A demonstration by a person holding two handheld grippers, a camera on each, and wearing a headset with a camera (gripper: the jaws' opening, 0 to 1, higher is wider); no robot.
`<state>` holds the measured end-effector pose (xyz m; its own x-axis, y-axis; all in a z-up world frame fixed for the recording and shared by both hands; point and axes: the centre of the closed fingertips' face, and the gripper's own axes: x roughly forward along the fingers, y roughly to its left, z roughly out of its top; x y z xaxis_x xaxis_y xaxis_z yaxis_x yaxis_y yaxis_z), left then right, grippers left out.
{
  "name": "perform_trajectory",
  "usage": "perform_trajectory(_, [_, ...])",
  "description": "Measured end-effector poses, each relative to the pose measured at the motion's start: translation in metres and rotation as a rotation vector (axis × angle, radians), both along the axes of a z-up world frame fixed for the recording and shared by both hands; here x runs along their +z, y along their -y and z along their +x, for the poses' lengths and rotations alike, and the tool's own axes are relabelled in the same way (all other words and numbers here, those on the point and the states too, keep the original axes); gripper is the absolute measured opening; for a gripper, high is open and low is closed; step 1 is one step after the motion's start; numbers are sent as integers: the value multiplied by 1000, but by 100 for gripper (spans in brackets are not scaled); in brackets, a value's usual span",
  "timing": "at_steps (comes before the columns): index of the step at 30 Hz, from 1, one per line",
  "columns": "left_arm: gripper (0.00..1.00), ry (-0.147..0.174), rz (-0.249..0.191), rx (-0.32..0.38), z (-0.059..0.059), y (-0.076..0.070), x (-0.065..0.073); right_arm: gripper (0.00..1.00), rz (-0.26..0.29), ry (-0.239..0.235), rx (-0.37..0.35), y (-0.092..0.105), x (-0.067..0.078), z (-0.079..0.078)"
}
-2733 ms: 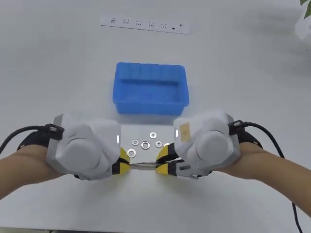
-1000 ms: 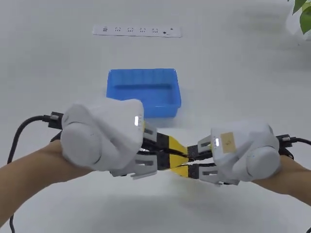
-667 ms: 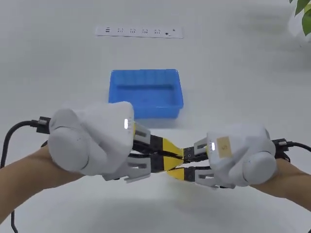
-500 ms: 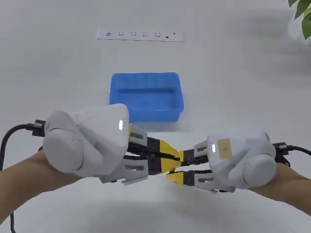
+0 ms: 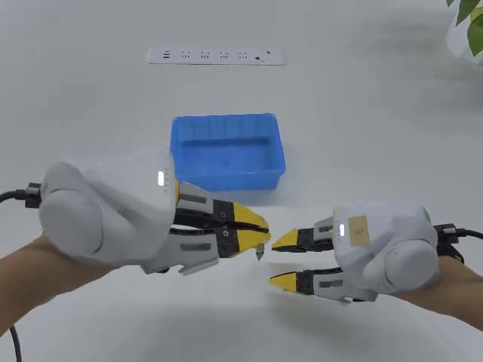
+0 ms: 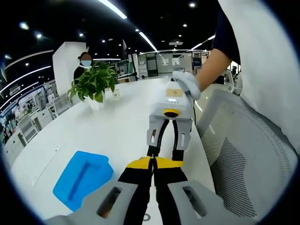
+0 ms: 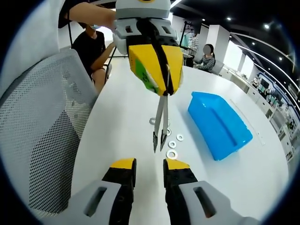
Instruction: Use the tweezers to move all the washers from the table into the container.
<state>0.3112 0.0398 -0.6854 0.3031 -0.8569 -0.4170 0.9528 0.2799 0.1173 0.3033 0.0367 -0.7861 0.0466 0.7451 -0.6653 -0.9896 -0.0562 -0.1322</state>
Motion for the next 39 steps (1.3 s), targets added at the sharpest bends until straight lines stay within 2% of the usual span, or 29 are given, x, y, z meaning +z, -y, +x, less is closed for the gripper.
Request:
perform_trajectory(6, [4, 16, -6, 9, 10, 0, 2, 24, 0, 8, -12, 4, -1, 1])
perform_trajectory(20, [4, 14, 19, -12, 16, 7, -9, 24, 12, 6, -40, 10, -6, 5])
perform_trajectory(25, [4, -17, 24, -7, 17, 6, -14, 24, 13, 0, -45, 11, -7, 6])
perform_trajectory(29, [4, -20, 18, -3, 20, 6, -13, 24, 14, 1, -46, 11, -6, 8])
perform_trajectory(31, [4, -44, 15, -6, 21, 5, -13, 24, 18, 4, -43, 9, -5, 9])
perform_trajectory(35, [4, -61, 41, -41, 20, 4, -13, 24, 38, -5, -36, 0, 0, 16])
perform_trajectory(39, [4, -84, 48, -57, 21, 2, -14, 25, 39, -8, -14, -10, 3, 23])
